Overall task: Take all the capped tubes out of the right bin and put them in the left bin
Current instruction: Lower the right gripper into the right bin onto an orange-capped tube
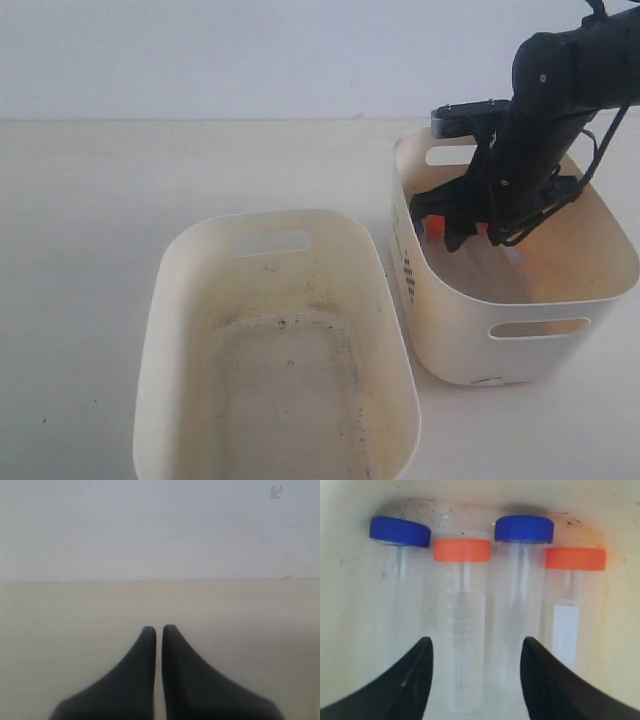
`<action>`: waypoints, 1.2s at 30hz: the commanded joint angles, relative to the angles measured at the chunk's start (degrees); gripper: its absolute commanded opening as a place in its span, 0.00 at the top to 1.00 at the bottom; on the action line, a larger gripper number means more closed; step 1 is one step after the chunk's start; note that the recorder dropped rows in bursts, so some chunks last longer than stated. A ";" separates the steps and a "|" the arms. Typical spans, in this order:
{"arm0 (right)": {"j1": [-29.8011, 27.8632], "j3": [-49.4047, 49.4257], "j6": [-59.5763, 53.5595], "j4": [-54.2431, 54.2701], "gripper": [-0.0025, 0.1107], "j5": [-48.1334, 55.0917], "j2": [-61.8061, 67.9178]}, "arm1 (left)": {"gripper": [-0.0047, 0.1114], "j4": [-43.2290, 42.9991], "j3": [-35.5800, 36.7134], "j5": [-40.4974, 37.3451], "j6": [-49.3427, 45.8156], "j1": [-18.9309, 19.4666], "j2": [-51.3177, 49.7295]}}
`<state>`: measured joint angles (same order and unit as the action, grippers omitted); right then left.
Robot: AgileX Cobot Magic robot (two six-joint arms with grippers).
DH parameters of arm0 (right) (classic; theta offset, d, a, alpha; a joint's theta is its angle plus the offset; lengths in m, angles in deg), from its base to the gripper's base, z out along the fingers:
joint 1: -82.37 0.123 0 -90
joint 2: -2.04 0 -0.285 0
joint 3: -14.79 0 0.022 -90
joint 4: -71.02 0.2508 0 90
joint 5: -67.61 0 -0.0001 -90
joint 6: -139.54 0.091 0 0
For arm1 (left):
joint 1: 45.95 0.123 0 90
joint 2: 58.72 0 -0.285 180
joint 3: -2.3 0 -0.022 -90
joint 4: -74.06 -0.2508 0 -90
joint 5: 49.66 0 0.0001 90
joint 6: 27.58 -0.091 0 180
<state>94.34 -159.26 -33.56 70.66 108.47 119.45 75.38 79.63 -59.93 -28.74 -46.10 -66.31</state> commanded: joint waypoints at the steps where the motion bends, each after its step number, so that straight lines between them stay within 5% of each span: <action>1: -0.02 -0.15 0.28 -1.67 0.53 1.41 1.25 | 0.92 0.19 -0.12 0.42 0.24 -0.41 -0.20; 23: -0.02 -0.15 7.73 -10.69 0.53 1.93 4.55 | 0.92 0.19 -0.12 0.42 0.24 -0.41 -0.20; 33: -0.02 -0.15 2.96 -4.66 0.82 1.56 5.27 | 0.92 0.19 -0.12 0.42 0.24 -0.41 -0.20; 36: -0.02 -0.15 2.82 -4.66 0.83 1.56 5.27 | 0.92 0.19 -0.12 0.42 0.24 -0.41 -0.20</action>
<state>94.93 -160.17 -29.79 66.97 108.72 123.29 75.38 79.63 -59.93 -28.74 -46.10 -66.31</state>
